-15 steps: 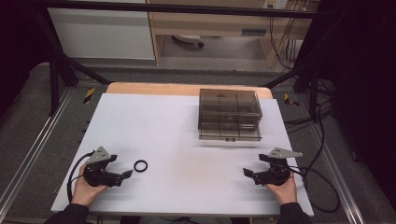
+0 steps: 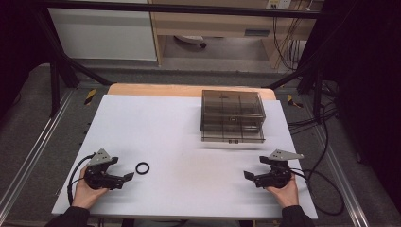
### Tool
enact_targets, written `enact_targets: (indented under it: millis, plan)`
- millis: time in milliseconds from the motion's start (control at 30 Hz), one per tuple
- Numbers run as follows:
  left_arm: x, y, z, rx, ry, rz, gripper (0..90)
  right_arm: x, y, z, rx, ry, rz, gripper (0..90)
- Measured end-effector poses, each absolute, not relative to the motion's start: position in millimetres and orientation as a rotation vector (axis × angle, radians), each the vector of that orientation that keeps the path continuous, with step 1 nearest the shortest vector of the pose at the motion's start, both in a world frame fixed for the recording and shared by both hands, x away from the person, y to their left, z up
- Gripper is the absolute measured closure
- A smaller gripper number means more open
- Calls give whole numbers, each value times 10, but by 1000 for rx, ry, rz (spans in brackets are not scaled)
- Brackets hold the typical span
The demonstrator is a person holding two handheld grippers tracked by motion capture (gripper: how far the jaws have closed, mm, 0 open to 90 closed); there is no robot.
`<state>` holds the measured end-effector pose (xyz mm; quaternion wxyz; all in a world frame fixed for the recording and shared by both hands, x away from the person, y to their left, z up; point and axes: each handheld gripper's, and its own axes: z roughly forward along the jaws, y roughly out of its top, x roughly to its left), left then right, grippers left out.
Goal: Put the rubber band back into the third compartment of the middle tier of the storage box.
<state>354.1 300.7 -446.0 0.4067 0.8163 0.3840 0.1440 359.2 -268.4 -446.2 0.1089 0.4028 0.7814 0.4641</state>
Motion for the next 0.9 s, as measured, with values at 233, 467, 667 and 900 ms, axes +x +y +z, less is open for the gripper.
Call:
enact_targets:
  millis: [233,467,667,900]
  plan:
    - [3538,3010,-4459,2054,973,362,61,3600,-2588,-4448,1170,2313,1355,8]
    - [3536,3014,-4456,2049,977,361,61,3613,-2480,-4434,1162,2323,1353,8]
    - [3535,3013,-4456,2047,977,360,61,3624,-2371,-4428,1149,2345,1334,8]
    - [3537,3011,-4459,2049,981,360,61,3658,-2239,-4410,1135,2356,1331,8]
